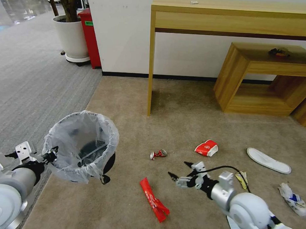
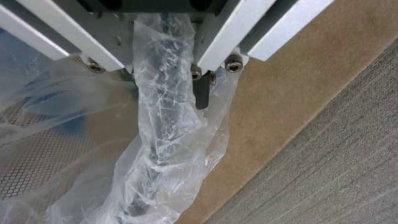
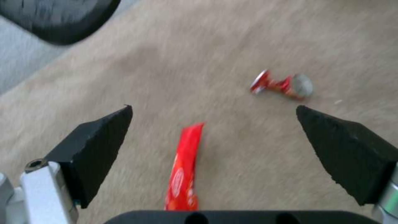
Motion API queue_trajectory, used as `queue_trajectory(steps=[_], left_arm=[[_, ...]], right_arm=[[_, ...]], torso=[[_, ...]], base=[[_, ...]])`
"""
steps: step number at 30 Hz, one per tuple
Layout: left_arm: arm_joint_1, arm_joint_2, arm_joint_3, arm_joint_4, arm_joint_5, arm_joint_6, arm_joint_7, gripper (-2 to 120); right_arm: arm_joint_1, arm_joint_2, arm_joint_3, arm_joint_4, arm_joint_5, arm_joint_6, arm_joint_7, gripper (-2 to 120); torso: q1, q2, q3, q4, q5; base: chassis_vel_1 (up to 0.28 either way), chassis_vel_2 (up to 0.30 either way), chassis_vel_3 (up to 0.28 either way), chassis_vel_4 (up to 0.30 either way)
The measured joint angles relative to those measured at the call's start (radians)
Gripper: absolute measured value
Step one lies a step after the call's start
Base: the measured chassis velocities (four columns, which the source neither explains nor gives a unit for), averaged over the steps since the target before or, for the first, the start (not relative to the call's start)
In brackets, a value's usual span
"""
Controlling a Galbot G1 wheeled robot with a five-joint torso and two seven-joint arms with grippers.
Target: Pick up the trash bin and place the garbage on the floor into it.
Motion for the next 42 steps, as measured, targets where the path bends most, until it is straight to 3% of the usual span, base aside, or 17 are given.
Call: queue_trajectory(steps=[13, 25, 42], left_arm=[[0.007, -0.026, 0.025, -0.002, 0.036, 0.0, 0.003, 0], [0.0, -0.036, 0.032, 0.01, 0.044, 0.0, 0.006, 0], [0.005, -0.034, 0.027, 0.006, 0.045, 0.0, 0.007, 0]], right_arm=[[0.148, 0.021, -0.218, -0.128, -0.04, -0.069, 0.027, 100], [0.181, 0.057, -0.305, -0.22, -0.094, -0.03, 0.005, 100], [0.182, 0.099, -0.347, -0.321, -0.172, -0.029, 0.0, 100]], torso=[[0.0, 0.0, 0.0, 0.0, 0.0], [0.0, 0.0, 0.0, -0.0001, -0.0001], [0.0, 0.0, 0.0, 0.0, 0.0]], base=[[0.0, 0.0, 0.0, 0.0], [0.0, 0.0, 0.0, 0.0], [0.0, 0.0, 0.0, 0.0]])
